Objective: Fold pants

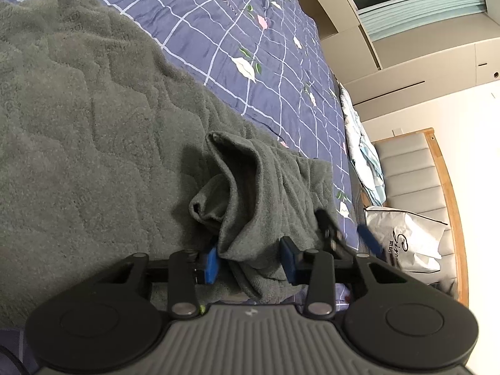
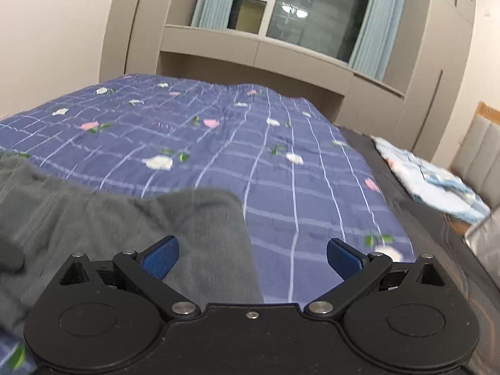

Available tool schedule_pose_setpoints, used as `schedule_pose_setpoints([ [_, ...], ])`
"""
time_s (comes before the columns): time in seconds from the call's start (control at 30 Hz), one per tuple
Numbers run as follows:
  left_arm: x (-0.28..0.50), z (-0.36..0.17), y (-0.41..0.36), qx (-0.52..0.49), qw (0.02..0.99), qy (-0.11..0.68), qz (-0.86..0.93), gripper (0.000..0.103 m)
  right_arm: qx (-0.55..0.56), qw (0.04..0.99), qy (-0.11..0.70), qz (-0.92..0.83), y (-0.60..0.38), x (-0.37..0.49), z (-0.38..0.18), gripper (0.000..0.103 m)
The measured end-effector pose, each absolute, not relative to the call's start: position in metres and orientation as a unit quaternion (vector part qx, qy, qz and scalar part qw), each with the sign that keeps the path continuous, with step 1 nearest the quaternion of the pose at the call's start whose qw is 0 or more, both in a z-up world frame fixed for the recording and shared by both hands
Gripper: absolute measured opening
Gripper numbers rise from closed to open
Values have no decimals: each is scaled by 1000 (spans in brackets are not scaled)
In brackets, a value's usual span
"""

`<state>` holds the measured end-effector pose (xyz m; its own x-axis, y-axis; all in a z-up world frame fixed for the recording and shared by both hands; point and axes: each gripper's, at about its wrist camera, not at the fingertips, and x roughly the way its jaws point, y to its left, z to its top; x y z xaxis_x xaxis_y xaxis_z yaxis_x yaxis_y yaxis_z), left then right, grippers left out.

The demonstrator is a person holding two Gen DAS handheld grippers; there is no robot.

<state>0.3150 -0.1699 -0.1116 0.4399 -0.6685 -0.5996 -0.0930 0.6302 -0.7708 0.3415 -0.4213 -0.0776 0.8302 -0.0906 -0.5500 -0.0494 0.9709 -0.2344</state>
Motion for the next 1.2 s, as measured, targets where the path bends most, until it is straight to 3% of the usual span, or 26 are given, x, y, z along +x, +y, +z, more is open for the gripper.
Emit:
schedule_pose_setpoints([
  [0.53, 313, -110, -180, -366, 763, 498, -189, 38, -64, 948, 311, -24, -432, 316, -92, 102],
  [0.7, 311, -109, -183, -357, 769, 498, -182, 22, -38, 946, 320, -26, -436, 317, -93, 102],
  [0.9, 310, -81, -192, -294, 801, 483, -195, 14, -31, 942, 332, -35, -433, 318, -88, 102],
  [1.2, 295, -32, -176, -240, 833, 447, -219, 13, -55, 941, 333, -15, -405, 308, -64, 102],
])
